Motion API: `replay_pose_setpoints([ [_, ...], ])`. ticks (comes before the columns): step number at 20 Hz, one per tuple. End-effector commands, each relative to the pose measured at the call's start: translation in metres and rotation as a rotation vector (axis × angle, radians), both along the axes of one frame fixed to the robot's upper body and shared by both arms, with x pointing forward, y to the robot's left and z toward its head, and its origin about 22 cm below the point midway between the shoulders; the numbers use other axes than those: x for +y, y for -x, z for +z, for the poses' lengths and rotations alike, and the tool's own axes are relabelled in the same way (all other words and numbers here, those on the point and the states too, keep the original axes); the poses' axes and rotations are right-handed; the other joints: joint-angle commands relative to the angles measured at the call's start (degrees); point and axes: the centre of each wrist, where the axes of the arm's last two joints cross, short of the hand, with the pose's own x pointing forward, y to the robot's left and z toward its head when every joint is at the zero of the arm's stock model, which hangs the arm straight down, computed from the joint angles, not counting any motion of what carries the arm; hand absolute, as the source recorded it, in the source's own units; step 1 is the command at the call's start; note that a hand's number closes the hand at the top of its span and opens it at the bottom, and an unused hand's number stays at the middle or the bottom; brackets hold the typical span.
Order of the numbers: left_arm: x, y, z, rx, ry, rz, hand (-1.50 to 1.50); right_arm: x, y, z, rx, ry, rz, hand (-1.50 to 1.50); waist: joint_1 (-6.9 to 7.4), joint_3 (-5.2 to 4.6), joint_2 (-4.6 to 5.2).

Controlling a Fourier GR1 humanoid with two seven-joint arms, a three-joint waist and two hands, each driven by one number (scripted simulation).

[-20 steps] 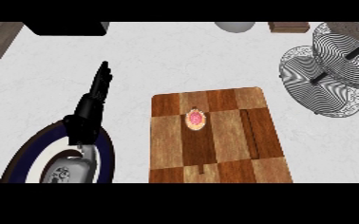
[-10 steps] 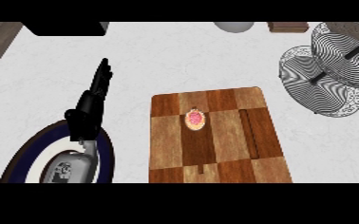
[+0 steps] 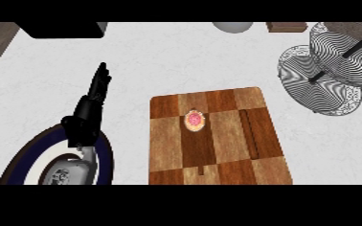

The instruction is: Pick the tomato from the cutting board and place it in the tiered basket

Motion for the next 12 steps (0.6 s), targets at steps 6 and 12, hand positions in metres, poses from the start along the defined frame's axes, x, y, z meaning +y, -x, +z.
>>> replay_pose_setpoints([
  [6,-0.002,0.006,0.015,-0.011,0.002,0.018,0.0,-0.057,0.127,-0.008,-0.152,-0.134,-0.099,-1.5,-1.53,0.06,-0.54],
  [12,0.018,0.014,-0.007,0.017,-0.009,0.041,0.0,-0.099,0.226,-0.052,-0.17,-0.144,-0.042,-1.5,-2.7,0.11,-0.54],
])
